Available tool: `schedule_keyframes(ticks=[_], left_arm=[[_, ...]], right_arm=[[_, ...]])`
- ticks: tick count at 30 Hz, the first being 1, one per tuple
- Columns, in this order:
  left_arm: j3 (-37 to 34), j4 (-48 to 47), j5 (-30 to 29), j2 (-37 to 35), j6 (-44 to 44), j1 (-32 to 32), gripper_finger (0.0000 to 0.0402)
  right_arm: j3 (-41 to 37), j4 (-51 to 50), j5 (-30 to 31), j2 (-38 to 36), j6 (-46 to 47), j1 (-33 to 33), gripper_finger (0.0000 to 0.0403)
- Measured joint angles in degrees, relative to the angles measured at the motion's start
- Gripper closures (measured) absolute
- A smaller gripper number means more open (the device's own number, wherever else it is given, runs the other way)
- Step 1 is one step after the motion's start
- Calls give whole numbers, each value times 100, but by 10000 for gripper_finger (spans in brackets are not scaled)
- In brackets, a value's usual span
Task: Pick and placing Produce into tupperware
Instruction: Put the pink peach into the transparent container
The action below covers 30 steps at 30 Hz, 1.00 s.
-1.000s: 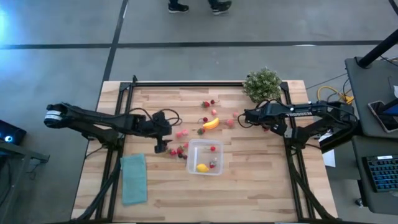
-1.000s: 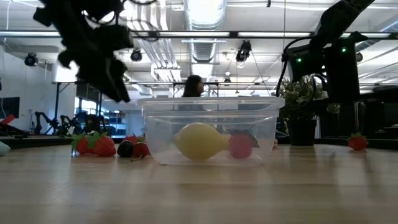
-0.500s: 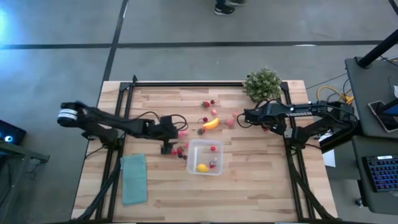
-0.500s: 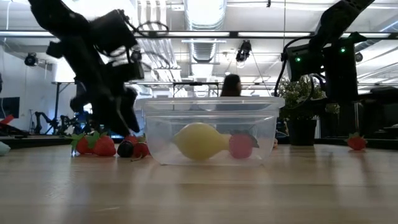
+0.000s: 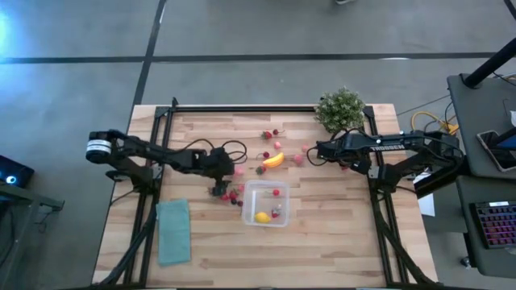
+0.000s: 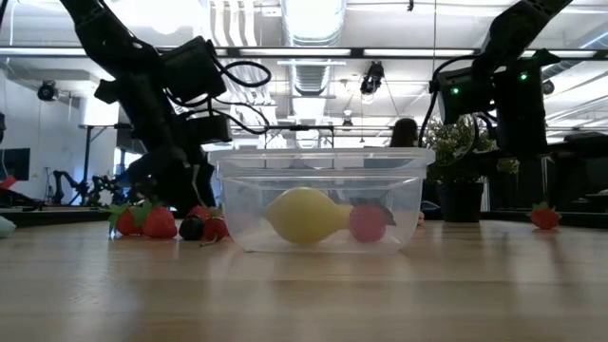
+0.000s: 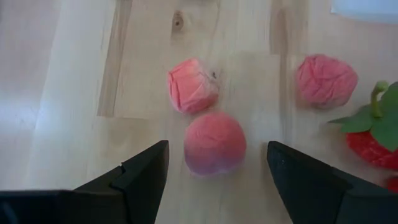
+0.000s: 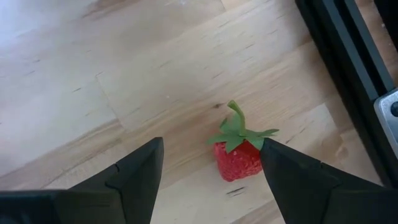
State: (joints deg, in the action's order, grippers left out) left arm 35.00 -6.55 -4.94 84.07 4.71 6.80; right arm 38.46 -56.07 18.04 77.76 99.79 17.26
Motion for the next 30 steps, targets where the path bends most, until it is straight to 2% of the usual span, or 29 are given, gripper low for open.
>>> schedule_keyframes(ticks=[9,16,22,26,30], left_arm=[[0,141,158,15,15,68,244],[-11,181,200,15,17,112,294],[18,-59,311,-211,-128,109,307],[111,-380,320,-824,-144,7,305],[211,-213,547,-1551,-136,-103,304]], right_arm=[[0,15,-3,0,-190,-3,145],[0,52,-10,0,-190,-11,145],[0,109,-44,0,-237,-11,145],[0,136,-44,1,-240,-13,145],[21,140,-56,2,-249,-15,145]])
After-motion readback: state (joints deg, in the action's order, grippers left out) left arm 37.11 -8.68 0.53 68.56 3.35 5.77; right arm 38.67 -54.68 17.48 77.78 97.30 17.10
